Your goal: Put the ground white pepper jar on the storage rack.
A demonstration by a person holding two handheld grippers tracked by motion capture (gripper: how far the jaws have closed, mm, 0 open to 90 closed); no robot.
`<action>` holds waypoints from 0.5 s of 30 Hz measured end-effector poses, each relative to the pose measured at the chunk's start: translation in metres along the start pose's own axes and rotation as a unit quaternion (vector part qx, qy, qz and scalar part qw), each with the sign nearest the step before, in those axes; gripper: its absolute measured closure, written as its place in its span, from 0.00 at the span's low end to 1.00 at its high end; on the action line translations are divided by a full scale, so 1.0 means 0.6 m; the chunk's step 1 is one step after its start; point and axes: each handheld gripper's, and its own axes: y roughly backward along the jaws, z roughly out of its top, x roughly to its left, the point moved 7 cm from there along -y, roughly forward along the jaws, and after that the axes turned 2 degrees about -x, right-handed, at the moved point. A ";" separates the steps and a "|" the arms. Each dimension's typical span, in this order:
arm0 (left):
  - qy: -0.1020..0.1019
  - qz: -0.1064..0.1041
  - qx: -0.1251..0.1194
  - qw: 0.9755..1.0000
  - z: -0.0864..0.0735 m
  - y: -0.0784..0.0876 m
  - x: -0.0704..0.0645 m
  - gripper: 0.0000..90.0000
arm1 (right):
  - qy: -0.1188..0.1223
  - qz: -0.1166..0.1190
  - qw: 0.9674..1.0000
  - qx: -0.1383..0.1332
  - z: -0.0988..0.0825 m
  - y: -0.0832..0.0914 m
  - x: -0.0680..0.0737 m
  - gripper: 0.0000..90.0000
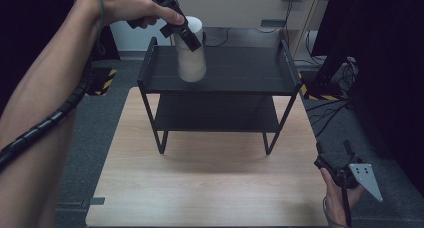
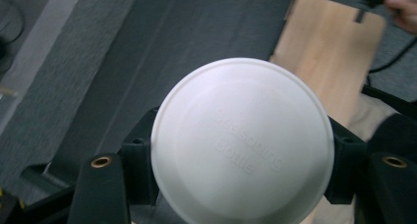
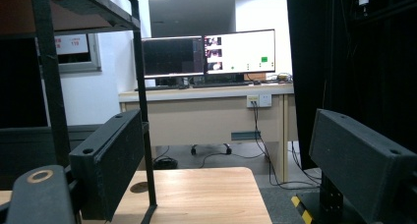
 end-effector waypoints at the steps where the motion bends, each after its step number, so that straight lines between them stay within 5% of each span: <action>1: 0.015 0.011 0.007 1.000 0.000 -0.007 0.010 0.37 | 0.000 -0.001 1.000 0.001 0.000 0.000 -0.001 0.15; 7: 0.056 0.045 0.030 0.997 -0.004 -0.035 0.044 0.37 | -0.003 -0.003 1.000 -0.001 0.001 0.002 -0.002 0.15; 15: 0.084 0.046 0.018 0.995 -0.017 -0.058 0.086 0.37 | -0.007 0.005 1.000 -0.003 0.002 0.005 0.006 0.15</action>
